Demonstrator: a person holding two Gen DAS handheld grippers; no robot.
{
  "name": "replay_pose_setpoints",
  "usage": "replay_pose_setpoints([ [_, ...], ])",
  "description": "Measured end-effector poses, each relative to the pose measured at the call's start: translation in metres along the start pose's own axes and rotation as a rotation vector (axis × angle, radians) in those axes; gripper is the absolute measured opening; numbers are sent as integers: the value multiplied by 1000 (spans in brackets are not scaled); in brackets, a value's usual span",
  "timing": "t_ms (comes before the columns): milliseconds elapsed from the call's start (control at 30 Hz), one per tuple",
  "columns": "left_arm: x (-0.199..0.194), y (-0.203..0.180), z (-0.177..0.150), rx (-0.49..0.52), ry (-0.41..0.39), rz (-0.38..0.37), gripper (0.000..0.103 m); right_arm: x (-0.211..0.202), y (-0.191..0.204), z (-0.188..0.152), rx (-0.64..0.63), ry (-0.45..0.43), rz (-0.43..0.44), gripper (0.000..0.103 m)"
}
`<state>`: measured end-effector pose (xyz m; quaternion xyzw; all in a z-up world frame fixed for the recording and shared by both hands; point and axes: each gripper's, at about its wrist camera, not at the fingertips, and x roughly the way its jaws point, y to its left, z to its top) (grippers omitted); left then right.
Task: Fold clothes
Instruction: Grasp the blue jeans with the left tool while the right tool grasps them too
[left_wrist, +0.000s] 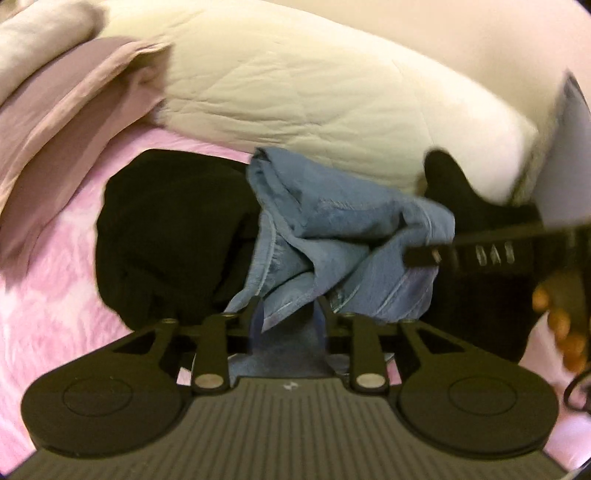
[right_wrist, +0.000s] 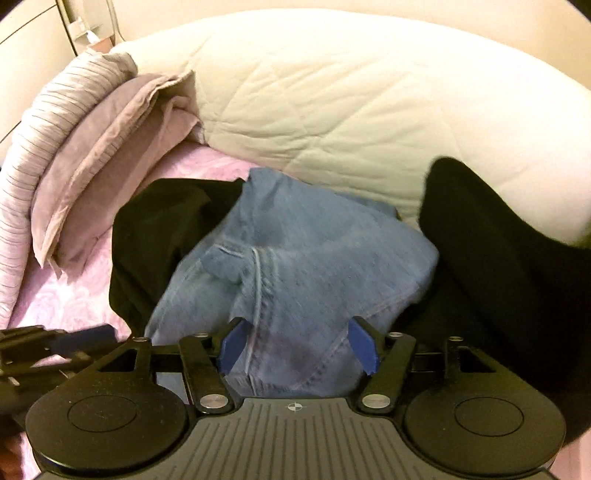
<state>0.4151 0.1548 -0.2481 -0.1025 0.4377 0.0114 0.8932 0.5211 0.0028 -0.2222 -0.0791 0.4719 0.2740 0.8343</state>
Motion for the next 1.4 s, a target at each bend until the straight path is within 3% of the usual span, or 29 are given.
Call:
replay_pose_setpoints([
  [133, 25, -2, -3, 92, 16, 55, 32, 12, 4, 4, -15, -15, -36, 71],
  [200, 38, 3, 1, 91, 7, 69, 46, 15, 2, 3, -9, -13, -52, 77],
  [300, 59, 8, 4, 96, 22, 73, 50, 17, -3, 2, 30, -5, -47, 79],
  [333, 63, 8, 5, 101, 27, 60, 49, 19, -1, 3, 27, -1, -50, 79],
  [367, 68, 9, 6, 107, 32, 48, 37, 20, 0, 3, 24, 3, -52, 79],
  [400, 73, 10, 6, 113, 37, 35, 18, 21, 2, 3, 21, 6, -55, 80],
  [433, 77, 9, 6, 118, 41, 27, 11, 22, 5, 2, 6, 17, -61, 80],
  [667, 70, 9, 13, 98, 28, -12, 4, 29, 12, 2, -4, 40, -109, 79],
  [800, 63, 5, 17, 89, 29, -15, 4, 34, 10, 2, 13, 57, -141, 44],
  [900, 55, 2, 19, 74, 17, -28, 4, 31, 11, 2, -13, 70, -142, 34],
  [1200, 10, -20, 23, 67, -36, -44, 3, -5, -3, -1, -3, 63, -90, 25],
  [1400, -62, -23, 14, 10, -140, -27, 3, -60, 0, -4, 8, 7, 16, 24],
])
